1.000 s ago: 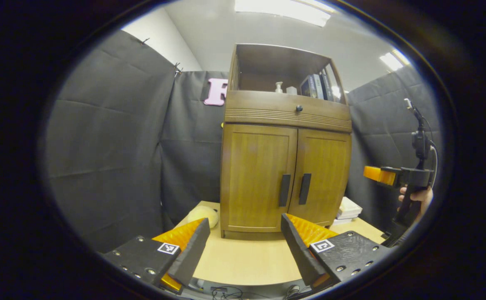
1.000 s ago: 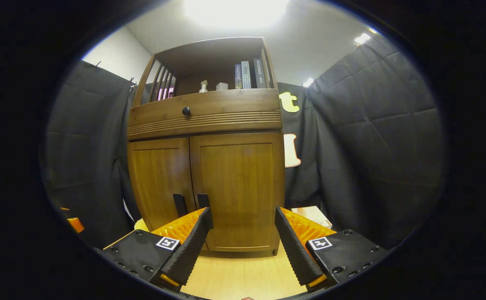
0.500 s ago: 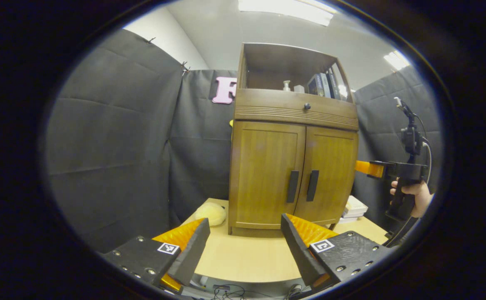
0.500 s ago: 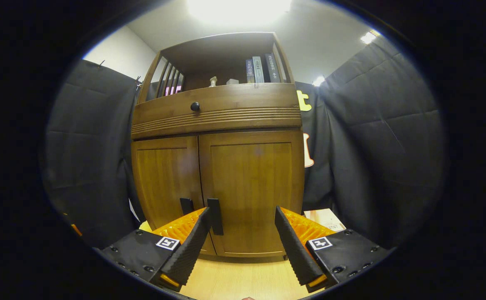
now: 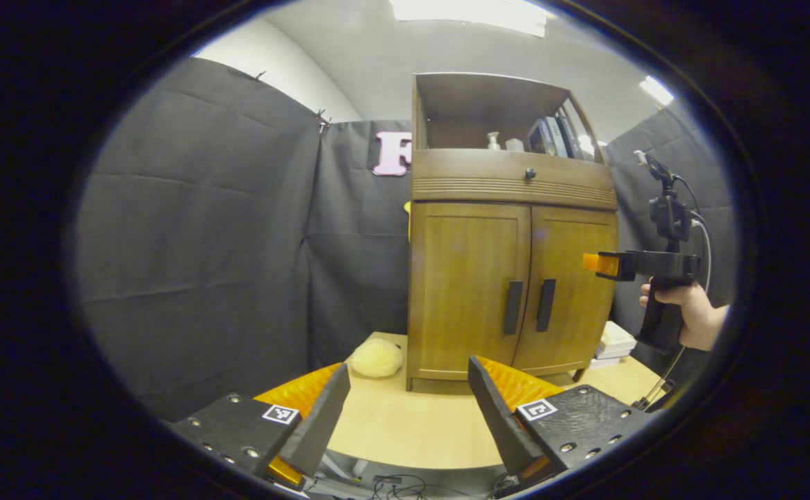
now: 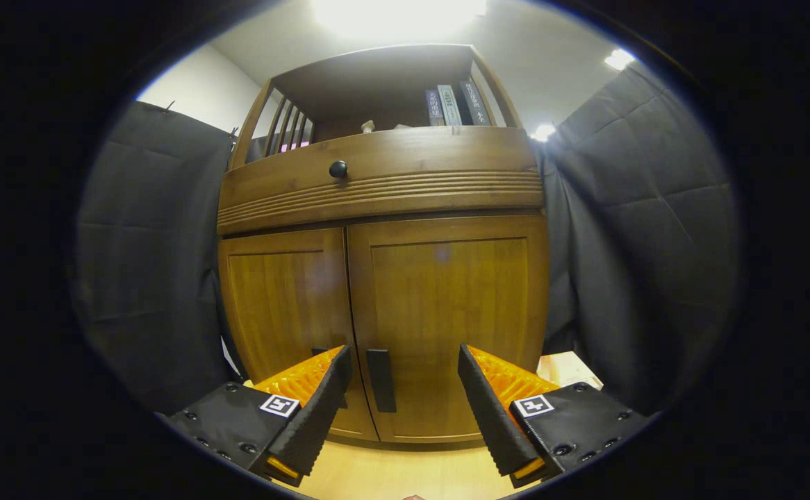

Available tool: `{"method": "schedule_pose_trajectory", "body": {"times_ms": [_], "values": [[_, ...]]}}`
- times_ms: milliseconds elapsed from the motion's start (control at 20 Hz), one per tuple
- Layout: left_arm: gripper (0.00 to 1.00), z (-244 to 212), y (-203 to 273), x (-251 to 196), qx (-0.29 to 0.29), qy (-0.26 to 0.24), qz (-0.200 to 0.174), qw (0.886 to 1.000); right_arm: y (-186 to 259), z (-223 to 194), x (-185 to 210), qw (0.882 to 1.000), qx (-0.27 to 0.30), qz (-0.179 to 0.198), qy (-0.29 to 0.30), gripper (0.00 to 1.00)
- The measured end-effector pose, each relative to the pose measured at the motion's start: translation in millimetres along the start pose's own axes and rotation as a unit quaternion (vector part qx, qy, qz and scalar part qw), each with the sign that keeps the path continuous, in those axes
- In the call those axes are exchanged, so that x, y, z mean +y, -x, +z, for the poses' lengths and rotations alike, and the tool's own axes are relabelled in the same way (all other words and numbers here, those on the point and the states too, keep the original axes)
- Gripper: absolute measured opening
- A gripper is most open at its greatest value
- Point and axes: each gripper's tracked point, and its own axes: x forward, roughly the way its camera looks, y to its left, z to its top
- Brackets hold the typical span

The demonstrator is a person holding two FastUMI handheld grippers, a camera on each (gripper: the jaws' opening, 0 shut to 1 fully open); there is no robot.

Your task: Open the right door of the double-door shoe cabinet with the right hand, and open the left door with the left hand.

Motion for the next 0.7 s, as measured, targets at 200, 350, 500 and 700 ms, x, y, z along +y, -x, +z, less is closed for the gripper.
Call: {"method": "schedule_pose_trajectory", "body": {"times_ms": [200,350,500,700], "values": [[1.00,-1.0,-4.7,10.3,0.004,0.010,0.026,1.000,-24.0,-5.3,13.4,1.000,0.005,0.016,0.002,0.94],[1.00,-3.1,-10.6,19.2,0.007,0.012,0.050,0.999,-40.0,-16.3,19.6,1.000,0.018,0.026,0.002,0.95],[1.00,-6.0,-18.2,20.1,0.014,0.018,0.067,0.998,-65.2,-28.1,24.6,0.999,0.033,0.030,0.004,0.94],[1.00,-12.1,-27.8,21.1,0.022,0.020,0.085,0.996,-89.8,-45.2,26.1,0.998,0.053,0.029,0.017,0.95]]}}
